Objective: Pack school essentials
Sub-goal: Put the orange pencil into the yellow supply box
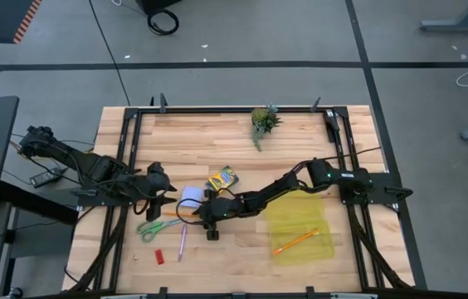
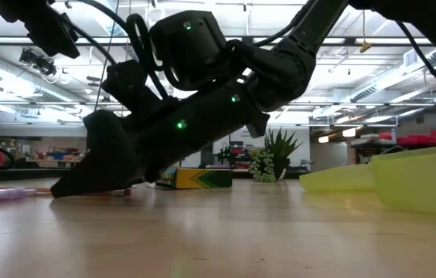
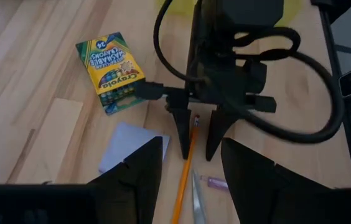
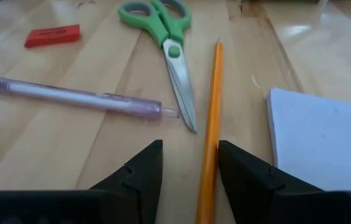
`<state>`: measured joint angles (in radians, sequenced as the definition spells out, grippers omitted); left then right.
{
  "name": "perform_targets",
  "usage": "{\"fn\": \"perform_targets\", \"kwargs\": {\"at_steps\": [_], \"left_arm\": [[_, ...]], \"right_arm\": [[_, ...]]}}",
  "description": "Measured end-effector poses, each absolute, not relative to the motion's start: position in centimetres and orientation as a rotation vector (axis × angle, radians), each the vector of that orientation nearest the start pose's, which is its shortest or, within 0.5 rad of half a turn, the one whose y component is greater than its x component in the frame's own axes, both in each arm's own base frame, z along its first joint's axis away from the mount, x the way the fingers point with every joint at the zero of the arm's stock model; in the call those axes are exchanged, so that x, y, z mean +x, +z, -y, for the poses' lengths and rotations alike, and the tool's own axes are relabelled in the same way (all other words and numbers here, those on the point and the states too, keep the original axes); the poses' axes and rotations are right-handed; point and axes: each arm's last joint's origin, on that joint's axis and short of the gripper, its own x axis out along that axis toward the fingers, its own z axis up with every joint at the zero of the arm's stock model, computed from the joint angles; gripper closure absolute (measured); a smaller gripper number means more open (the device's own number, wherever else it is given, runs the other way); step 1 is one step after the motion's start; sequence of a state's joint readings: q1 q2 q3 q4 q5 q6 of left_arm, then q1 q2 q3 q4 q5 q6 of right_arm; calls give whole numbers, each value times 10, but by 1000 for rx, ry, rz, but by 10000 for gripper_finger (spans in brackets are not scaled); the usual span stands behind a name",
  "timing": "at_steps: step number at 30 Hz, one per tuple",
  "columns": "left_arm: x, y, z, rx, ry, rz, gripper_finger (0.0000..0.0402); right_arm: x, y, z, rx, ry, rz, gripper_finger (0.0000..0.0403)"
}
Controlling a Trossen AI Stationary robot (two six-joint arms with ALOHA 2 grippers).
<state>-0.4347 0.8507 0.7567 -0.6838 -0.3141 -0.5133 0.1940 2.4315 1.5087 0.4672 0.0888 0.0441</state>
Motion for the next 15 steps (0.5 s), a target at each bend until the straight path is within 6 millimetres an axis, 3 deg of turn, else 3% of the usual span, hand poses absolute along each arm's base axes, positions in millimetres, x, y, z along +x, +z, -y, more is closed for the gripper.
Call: {"fn": "perform_targets", "kwargs": {"at_steps": [6, 15], "left_arm": [[152, 272, 61, -205, 74, -730, 230], [152, 272, 61, -205, 73, -730, 230]], "right_arm": [[494, 72, -93, -8, 75, -462, 251], [492, 71, -93, -14, 68, -510, 321]]}}
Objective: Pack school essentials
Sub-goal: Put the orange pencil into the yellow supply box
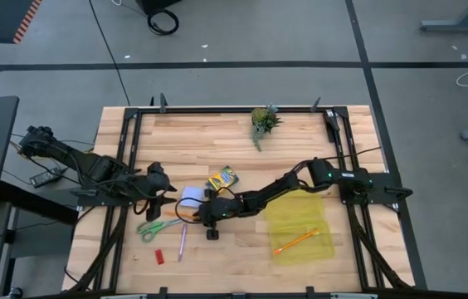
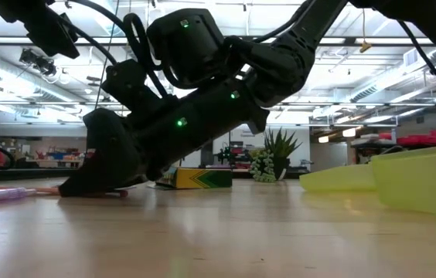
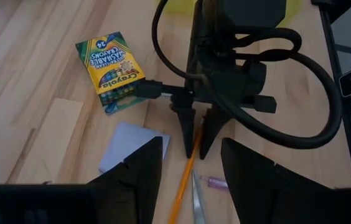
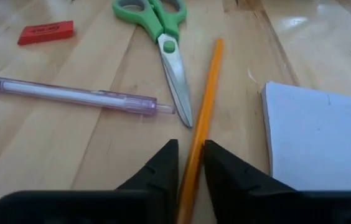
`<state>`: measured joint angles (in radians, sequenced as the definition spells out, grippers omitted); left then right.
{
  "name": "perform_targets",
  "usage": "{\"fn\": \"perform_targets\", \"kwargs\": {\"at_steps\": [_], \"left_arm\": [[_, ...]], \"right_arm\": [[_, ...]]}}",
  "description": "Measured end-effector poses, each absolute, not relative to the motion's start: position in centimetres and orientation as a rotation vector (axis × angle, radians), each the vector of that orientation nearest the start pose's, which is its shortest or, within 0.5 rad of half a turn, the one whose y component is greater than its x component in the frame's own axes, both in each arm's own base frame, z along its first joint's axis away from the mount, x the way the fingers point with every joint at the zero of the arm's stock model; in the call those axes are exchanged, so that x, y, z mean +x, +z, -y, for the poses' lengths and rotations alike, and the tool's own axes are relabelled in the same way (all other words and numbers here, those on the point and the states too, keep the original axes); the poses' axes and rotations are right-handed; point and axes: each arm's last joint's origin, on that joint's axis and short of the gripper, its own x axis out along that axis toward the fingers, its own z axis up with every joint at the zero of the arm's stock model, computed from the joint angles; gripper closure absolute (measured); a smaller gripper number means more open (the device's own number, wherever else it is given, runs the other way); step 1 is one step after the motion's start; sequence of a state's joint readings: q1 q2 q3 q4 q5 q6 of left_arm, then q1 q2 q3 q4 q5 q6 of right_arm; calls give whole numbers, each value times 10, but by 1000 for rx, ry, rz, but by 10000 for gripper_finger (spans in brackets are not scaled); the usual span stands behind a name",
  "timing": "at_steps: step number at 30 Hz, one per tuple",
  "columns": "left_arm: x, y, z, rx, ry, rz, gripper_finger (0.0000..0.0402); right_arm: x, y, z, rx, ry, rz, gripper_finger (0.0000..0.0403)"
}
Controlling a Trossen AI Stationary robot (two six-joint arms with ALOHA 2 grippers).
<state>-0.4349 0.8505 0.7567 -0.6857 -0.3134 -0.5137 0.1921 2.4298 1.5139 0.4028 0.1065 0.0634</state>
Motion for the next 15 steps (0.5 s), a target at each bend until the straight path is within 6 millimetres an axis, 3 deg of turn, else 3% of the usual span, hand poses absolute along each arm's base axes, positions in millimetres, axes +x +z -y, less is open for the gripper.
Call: {"fn": "perform_targets", "kwargs": {"at_steps": [8, 15], "left_arm": [[152, 272, 61, -206, 68, -732, 230], [152, 272, 61, -206, 68, -732, 230]], "right_arm": [[491, 68, -92, 2, 60, -542, 361], [490, 68, -92, 26, 53, -548, 366]]}}
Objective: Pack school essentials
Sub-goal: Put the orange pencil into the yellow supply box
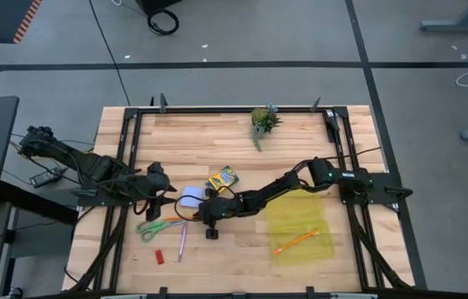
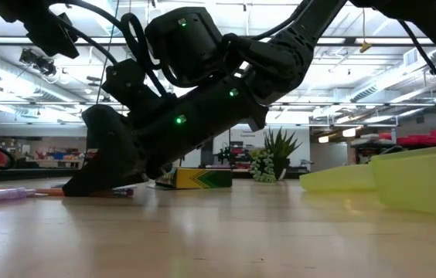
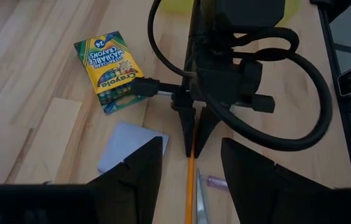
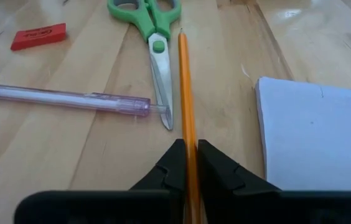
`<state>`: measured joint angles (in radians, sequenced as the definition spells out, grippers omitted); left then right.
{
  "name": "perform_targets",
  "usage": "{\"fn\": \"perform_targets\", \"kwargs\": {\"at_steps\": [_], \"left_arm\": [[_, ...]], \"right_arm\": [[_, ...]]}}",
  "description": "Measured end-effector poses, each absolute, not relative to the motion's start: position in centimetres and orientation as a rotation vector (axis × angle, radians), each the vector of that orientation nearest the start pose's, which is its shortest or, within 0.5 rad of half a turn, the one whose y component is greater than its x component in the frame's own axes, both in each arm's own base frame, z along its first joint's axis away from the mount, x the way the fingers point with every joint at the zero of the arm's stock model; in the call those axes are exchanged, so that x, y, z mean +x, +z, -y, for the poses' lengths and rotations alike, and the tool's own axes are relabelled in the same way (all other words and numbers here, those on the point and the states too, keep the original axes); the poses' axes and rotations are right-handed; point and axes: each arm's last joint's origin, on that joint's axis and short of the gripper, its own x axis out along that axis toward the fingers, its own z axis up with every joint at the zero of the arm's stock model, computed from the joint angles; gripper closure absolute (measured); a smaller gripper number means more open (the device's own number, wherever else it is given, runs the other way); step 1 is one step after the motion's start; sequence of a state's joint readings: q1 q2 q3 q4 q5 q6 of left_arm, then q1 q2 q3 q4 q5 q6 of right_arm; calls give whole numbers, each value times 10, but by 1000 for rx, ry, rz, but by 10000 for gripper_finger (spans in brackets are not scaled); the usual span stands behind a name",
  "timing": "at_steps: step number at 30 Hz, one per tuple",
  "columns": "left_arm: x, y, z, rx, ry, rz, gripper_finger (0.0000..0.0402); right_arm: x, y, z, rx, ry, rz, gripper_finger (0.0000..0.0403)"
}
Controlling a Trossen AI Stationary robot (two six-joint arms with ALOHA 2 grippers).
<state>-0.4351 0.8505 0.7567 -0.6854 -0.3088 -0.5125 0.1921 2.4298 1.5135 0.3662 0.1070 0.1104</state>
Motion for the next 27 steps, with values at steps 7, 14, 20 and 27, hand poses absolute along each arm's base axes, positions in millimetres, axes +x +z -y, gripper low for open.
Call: {"fn": "perform_targets", "kwargs": {"at_steps": [7, 14, 20, 27], "left_arm": [[152, 272, 61, -205, 68, -732, 230], [152, 272, 61, -206, 66, -733, 230], [148, 281, 61, -227, 27, -733, 230], [142, 298, 57, -205, 40, -749, 230]], "right_arm": [[490, 67, -92, 27, 60, -554, 367], [494, 75, -92, 8, 68, -550, 368], [503, 84, -94, -32, 78, -587, 368], [513, 101, -96, -32, 107, -653, 368]]}}
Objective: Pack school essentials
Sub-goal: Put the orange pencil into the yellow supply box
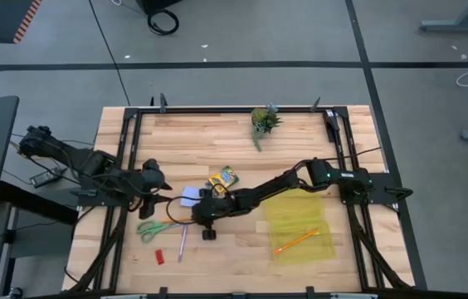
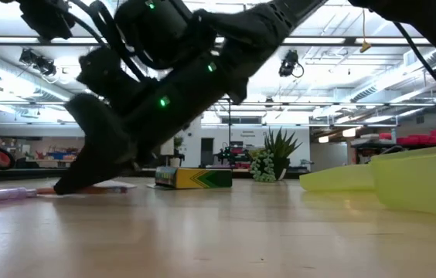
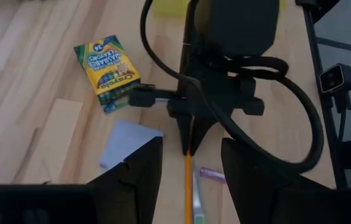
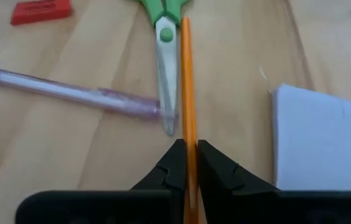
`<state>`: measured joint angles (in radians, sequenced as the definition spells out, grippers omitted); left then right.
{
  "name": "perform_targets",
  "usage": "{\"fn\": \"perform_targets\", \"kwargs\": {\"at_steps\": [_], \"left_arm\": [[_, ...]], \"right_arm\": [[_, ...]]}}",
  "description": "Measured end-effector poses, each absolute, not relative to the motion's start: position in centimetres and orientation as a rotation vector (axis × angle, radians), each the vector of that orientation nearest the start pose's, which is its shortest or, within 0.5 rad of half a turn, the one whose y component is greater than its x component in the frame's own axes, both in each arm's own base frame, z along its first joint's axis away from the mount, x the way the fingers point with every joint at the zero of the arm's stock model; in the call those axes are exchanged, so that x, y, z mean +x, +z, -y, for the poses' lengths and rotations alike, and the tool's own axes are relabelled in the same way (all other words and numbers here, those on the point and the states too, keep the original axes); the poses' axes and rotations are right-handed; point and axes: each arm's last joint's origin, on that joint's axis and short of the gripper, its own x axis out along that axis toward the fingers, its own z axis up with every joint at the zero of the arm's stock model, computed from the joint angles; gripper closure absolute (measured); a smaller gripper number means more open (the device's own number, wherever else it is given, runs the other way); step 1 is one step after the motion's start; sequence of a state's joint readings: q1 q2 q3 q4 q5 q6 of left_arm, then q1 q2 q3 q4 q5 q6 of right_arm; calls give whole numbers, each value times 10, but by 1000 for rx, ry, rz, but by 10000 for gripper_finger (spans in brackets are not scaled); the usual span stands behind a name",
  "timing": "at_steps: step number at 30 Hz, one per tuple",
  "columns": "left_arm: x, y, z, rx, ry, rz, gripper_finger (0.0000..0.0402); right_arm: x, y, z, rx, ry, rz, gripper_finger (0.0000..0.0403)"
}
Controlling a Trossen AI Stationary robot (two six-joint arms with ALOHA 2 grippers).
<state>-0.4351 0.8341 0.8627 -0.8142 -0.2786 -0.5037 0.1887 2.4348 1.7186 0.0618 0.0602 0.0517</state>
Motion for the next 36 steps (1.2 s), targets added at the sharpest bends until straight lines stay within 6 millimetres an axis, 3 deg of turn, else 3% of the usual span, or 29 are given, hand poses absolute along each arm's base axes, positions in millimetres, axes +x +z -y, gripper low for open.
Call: {"fn": "perform_targets", "kwargs": {"at_steps": [11, 19, 36], "left_arm": [[141, 301, 56, -194, 51, -760, 230], [140, 302, 56, -204, 59, -753, 230], [121, 303, 43, -191, 209, -738, 230]], "right_arm": [[525, 136, -97, -60, 174, -715, 369], [526, 148, -98, -64, 198, -757, 369], [508, 183, -97, -75, 218, -853, 368]]}}
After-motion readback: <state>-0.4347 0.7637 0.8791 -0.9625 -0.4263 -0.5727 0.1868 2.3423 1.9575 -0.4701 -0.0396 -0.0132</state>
